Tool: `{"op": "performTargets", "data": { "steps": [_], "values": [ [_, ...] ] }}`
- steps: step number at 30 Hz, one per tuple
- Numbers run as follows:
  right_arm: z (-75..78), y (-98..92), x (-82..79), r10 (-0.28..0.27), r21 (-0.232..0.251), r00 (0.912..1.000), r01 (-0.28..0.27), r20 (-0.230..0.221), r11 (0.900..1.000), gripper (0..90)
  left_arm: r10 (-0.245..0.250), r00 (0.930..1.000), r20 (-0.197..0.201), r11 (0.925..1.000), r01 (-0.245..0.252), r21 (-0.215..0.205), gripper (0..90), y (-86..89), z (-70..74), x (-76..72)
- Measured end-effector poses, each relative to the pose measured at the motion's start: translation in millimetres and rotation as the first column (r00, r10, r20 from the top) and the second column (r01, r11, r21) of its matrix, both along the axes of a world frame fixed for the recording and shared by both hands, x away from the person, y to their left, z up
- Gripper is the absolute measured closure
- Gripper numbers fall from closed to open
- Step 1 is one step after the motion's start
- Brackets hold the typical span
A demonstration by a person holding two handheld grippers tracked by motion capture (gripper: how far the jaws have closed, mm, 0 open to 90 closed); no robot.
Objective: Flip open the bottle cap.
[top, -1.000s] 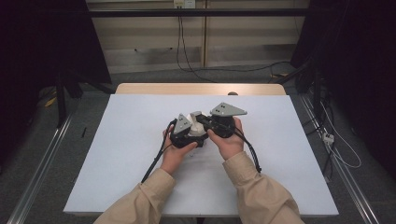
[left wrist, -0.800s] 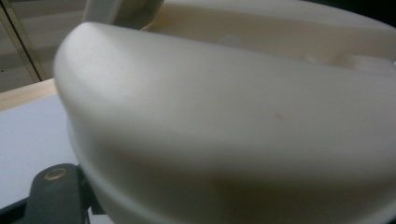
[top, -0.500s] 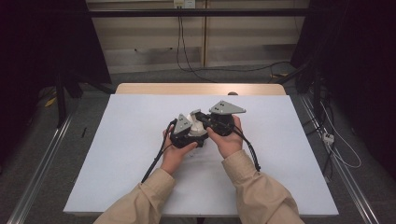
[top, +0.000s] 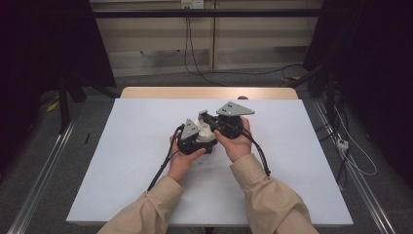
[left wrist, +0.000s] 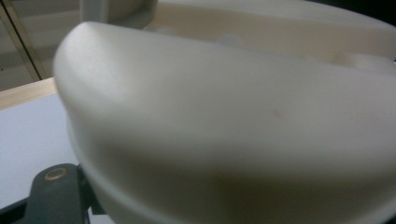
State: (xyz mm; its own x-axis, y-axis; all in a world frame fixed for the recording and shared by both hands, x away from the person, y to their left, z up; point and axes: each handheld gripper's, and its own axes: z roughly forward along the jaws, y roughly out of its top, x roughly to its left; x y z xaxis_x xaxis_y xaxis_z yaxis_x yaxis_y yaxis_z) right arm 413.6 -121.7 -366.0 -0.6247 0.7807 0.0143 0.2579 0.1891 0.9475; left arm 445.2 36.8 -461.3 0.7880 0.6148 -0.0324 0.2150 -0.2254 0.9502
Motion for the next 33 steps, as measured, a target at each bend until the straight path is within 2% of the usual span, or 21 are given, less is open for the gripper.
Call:
{"op": "performTargets", "data": {
  "steps": [14, 17, 20, 33],
  "values": [
    [-1.7, 2.8, 8.2, -0.001, -0.023, 0.9999, 0.001, -0.012, 1.000, 90.0, 0.000, 1.0000, 0.007, 1.0000, 0.000, 0.005, 18.4, -0.2, 0.2, 0.2],
    [-3.1, 3.9, 10.2, -0.001, -0.029, 0.9999, 0.000, -0.015, 1.000, 90.0, -0.003, 0.9998, 0.020, 0.9997, 0.002, 0.025, 18.4, 0.4, 0.7, 0.4],
    [-3.1, 5.5, 11.6, 0.001, -0.033, 0.9999, -0.002, -0.016, 0.999, 90.0, 0.000, 1.0000, 0.005, 1.0000, 0.000, 0.004, 18.4, -0.1, 0.2, 0.2],
    [-3.9, 9.1, 17.0, -0.008, -0.041, 0.9999, 0.007, -0.013, 0.999, 90.0, 0.000, 1.0000, 0.003, 1.0000, 0.000, 0.007, 18.4, 0.3, 0.3, 0.8]
  ]
}}
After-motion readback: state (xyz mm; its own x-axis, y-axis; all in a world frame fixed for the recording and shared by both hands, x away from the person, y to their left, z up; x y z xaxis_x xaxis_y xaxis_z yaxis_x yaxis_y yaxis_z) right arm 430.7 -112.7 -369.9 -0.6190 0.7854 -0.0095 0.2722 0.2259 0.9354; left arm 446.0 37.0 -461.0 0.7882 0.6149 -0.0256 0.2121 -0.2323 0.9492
